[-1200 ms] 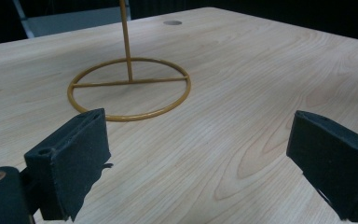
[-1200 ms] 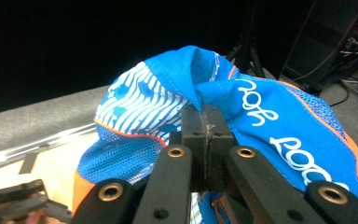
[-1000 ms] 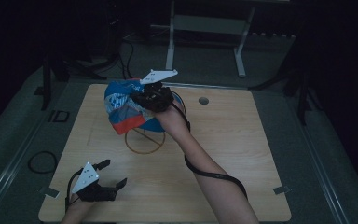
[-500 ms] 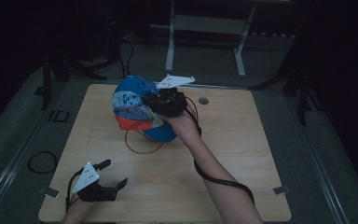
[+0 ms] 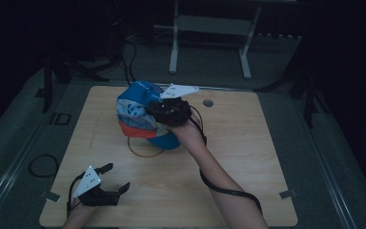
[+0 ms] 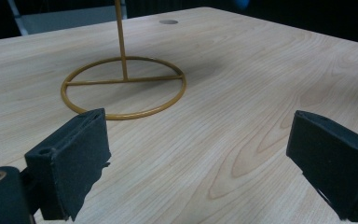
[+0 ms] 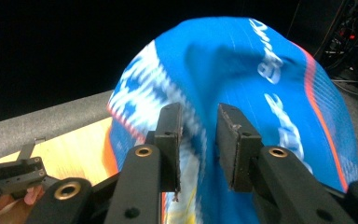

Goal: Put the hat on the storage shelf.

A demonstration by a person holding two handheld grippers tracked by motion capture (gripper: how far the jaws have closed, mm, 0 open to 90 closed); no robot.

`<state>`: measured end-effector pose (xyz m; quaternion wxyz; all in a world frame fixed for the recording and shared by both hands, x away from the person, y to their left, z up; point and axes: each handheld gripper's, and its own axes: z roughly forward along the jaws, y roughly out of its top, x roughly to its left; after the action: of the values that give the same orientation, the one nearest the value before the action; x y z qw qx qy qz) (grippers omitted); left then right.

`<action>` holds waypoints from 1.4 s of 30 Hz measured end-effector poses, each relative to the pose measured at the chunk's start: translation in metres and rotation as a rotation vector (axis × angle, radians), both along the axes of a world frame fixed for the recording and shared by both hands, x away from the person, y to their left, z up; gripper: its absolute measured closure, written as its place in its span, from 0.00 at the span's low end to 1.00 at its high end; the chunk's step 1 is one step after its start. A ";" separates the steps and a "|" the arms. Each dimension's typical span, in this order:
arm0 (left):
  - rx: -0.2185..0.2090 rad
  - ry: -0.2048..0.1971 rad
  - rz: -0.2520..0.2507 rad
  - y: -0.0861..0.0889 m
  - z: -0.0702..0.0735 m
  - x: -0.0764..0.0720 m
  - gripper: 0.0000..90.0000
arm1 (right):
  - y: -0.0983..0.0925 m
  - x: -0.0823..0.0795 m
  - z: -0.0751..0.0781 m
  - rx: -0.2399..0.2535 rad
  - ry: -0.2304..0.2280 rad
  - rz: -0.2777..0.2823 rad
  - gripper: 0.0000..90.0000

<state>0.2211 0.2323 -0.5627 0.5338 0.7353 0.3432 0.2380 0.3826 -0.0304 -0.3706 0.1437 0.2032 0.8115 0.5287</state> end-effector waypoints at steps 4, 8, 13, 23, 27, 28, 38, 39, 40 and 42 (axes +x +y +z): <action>0.001 0.002 -0.003 -0.001 0.000 0.000 0.07 | -0.002 0.001 -0.004 -0.012 0.007 -0.001 0.78; -0.001 0.003 -0.004 -0.001 0.000 0.000 0.07 | -0.004 0.003 -0.007 -0.007 0.021 -0.004 0.76; -0.003 0.004 -0.005 -0.001 -0.001 0.000 0.07 | -0.006 -0.001 -0.004 0.007 0.015 0.005 0.70; -0.008 0.000 -0.005 -0.001 0.000 0.000 0.07 | -0.014 -0.005 0.000 0.026 -0.006 -0.002 0.40; -0.007 0.002 -0.005 -0.001 -0.001 0.000 0.07 | -0.018 -0.006 -0.002 0.033 0.005 0.000 0.32; -0.006 0.001 -0.005 -0.001 -0.001 0.000 0.07 | -0.018 -0.006 -0.003 0.034 0.005 0.003 0.31; -0.009 0.001 -0.005 0.000 -0.001 0.000 0.07 | -0.028 -0.011 -0.012 0.093 0.038 0.038 0.18; -0.010 0.002 -0.006 -0.001 -0.001 0.000 0.07 | -0.029 -0.011 -0.013 0.094 0.036 0.035 0.18; -0.009 0.002 -0.006 -0.001 -0.001 0.000 0.07 | -0.031 -0.011 -0.013 0.095 0.036 0.033 0.18; -0.009 0.002 -0.007 -0.001 -0.001 0.000 0.07 | -0.033 -0.011 -0.015 0.088 0.036 0.026 0.18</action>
<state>0.2208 0.2317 -0.5635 0.5378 0.7343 0.3420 0.2339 0.3715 -0.0635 -0.3858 0.1130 0.2081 0.7925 0.5621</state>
